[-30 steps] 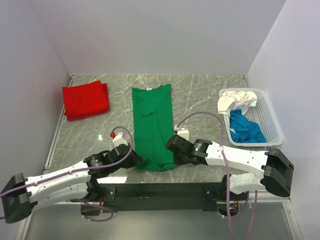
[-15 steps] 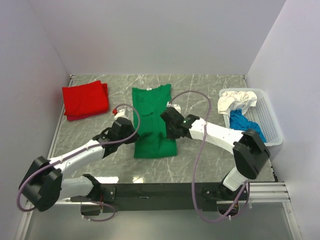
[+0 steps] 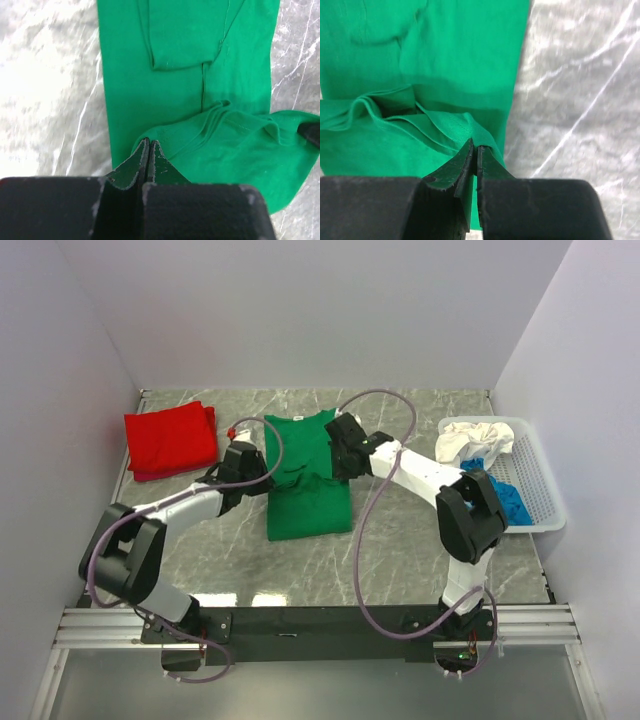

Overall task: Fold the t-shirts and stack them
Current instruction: Fold the tshirt

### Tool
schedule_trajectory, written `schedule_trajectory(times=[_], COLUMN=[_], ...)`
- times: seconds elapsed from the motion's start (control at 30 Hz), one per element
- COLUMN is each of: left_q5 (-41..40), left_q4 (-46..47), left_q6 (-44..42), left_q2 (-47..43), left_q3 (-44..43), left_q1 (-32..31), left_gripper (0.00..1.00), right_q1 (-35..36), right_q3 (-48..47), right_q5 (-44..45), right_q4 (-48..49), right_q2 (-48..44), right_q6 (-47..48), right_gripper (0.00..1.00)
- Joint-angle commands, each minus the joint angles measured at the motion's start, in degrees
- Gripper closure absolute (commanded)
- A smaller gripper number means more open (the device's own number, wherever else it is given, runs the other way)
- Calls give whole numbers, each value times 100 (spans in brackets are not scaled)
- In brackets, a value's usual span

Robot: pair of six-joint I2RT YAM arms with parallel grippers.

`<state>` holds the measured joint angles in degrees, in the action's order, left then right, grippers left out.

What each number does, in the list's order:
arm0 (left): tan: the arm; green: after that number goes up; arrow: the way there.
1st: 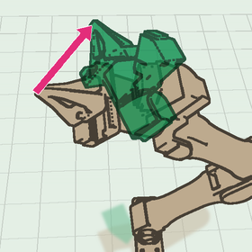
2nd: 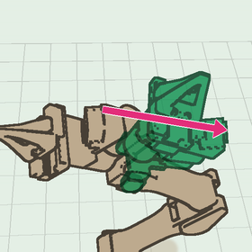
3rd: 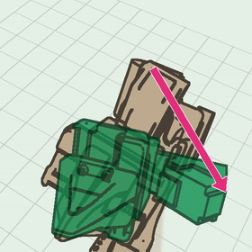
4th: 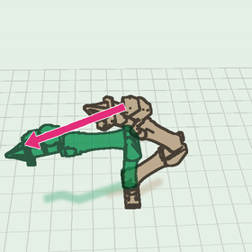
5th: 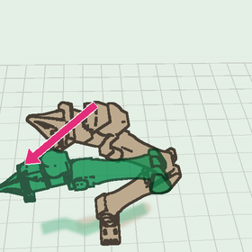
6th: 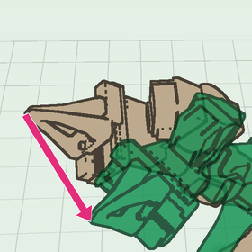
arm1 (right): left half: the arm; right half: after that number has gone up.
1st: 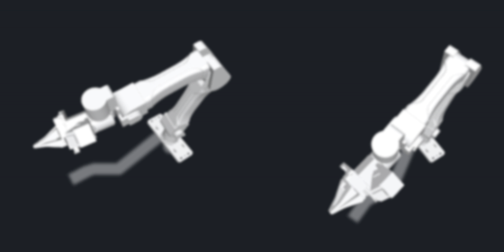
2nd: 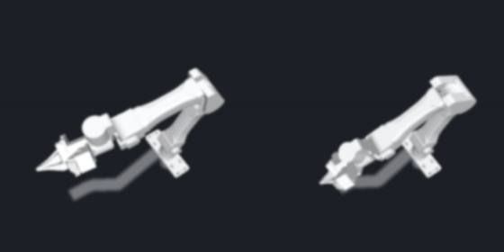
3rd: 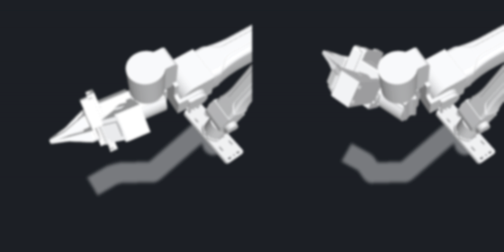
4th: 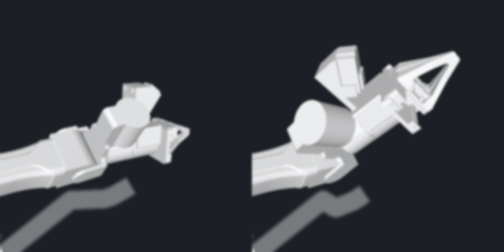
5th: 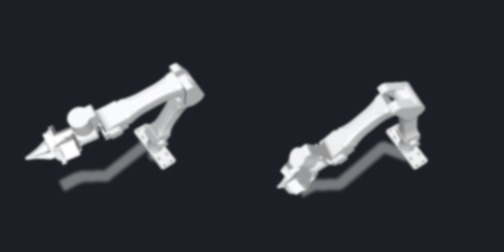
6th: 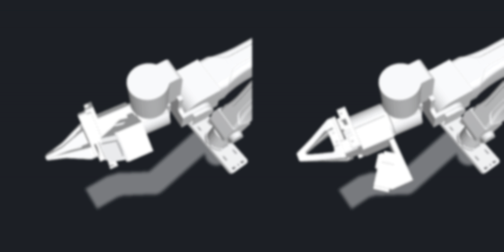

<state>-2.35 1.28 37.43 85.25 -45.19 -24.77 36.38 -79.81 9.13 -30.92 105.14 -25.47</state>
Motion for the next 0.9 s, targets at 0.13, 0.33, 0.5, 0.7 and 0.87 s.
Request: schedule_trajectory(times=[0.13,0.33,0.5,0.7,0.87], left_q5=[253,358,271,-28,-266], left_q4=[373,496,312,-39,-321], left_q6=[-359,-351,-333,-245,-306], left_q2=[465,921,1204,915,63], left_q3=[-552,-762,-1062,-1273,-1054], left_q1=[297,491,491,491,474], left_gripper=[100,100,86,17,1], right_q1=[-263,-447,-536,-588,-588], right_q3=[-816,-913,-1106,-1098,-879], right_q5=[-253,-446,-578,-482,-324], right_q4=[-37,77,51,-151,-292], right_q2=[700,1025,1184,860,298], right_q6=[403,508,605,746,763], right_gripper=[100,100,100,58,38])
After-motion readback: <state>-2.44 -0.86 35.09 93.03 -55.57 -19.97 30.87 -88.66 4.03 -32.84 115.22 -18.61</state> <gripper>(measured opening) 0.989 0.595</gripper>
